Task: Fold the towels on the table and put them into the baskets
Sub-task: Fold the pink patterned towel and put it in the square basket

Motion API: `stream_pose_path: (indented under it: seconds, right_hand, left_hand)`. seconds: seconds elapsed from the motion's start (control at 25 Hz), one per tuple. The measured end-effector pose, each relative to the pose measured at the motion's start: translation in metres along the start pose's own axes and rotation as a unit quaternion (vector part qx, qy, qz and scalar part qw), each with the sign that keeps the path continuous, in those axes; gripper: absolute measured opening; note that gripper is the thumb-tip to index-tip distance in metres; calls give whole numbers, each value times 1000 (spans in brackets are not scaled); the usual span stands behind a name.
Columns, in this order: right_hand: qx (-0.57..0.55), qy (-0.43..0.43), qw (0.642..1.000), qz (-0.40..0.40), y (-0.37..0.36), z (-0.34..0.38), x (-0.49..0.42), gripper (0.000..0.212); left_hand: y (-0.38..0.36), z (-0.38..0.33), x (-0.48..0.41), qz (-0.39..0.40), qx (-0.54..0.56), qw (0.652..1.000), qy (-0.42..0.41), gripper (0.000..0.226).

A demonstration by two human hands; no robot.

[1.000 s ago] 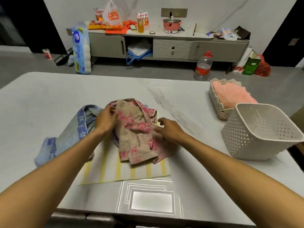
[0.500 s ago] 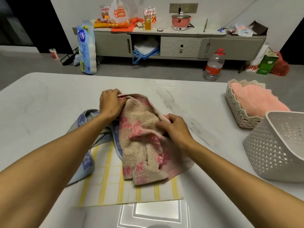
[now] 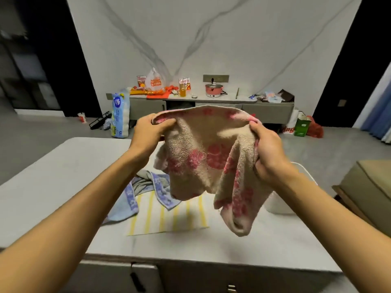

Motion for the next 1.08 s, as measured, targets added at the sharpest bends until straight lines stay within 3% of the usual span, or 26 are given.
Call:
stream_pose_path:
  seconds: [0.08,0.24,0.32,0.44,0.56,0.68,0.76,0.92,1.0,1.08]
  right_hand:
    - [-33,-17,999,-25,19,18,26,37]
    - [-47,-71,991,-100,60,11,51,20]
    - [-38,-93,988,-121,77,-8,52,20]
    - [31,-117,981,-151,95,-53,39,23]
    - [193,-113,967,-125,103,-123,15,29]
    - [369,-147,917,-29,115,-202,7,56]
    - [438,-143,887,23,126,-242,9,52]
    - [613,-61,788,16,150,-264,14,43]
    - [674,-49,737,7,161,-263,14,42]
    - [736,-61,674,14,176,-263,13,44]
  left_hand:
    - [0,-19,28,16,-13,999,37,16]
    - [-7,-19,69,93,-88,989,70,6]
    - [-13,7,78,110,-124,980,113,15]
    - [-33,69,78,114,-159,965,173,38]
    - [-66,144,76,118,-161,955,217,33]
    - [-92,215,84,154,-249,931,220,26]
    - [-98,241,96,180,-314,913,189,30]
    - [-100,265,118,220,-425,870,117,43]
    - [-102,266,118,216,-468,853,83,49]
    - [-109,269,118,263,-513,814,69,58]
Point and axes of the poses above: each hand's wrist, its own x-axis away from the middle knuckle, its own y-axis out of the back of the hand, z = x × y, the point moved 5 cm from there along -x, towards the middle knuckle, and after that the axes turned 2 degrees about -x, right-handed, at the moved point
